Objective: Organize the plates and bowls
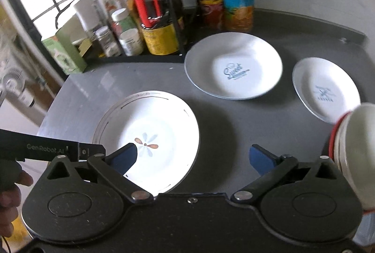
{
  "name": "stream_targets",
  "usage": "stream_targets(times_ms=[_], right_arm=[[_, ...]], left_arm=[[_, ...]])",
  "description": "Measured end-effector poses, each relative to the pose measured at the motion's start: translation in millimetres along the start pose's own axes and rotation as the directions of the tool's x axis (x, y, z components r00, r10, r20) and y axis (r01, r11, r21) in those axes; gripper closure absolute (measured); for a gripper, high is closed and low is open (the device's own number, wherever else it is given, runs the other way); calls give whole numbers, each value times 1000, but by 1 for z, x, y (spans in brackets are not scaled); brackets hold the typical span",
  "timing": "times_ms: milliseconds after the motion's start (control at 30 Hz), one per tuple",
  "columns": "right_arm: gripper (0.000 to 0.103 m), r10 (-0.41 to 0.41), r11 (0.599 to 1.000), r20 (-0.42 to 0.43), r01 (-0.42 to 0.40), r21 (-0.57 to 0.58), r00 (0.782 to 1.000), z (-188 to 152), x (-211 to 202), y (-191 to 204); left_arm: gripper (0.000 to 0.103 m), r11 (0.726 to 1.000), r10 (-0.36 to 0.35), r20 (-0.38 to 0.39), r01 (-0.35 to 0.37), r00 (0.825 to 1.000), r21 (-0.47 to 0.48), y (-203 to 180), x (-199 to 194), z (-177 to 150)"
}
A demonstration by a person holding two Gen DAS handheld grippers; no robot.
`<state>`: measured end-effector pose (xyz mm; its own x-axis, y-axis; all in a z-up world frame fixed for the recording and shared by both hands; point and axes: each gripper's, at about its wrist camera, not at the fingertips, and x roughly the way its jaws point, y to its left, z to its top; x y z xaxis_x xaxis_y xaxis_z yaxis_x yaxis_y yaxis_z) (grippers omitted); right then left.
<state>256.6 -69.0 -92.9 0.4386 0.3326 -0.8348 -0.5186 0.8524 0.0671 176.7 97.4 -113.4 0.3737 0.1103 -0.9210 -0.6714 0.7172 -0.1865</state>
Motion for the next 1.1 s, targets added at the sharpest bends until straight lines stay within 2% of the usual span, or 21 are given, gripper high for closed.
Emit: stream_targets(times_ms=[167,367,733,833,1100], right_arm=[[0,42,998,-27,-43,-51,999,14,7,-19],[0,89,991,-36,-92,-97,995,33,12,-51],[1,115,986,-50,-120,-118,992,77,29,-118],[3,119,986,-52,-124,-111,992,91,36,-134],[18,135,987,-73,-140,-77,988,123,62,-161]], left_arm=[[27,996,25,0,-25,1000,-85,-11,2,2],[27,990,58,19,-55,998,-132,-39,6,13],[27,967,93,50,-78,994,-244,-90,27,40],[27,961,91,63,-71,994,-269,-98,34,47],[30,946,77,84,-46,993,-321,-108,59,65]])
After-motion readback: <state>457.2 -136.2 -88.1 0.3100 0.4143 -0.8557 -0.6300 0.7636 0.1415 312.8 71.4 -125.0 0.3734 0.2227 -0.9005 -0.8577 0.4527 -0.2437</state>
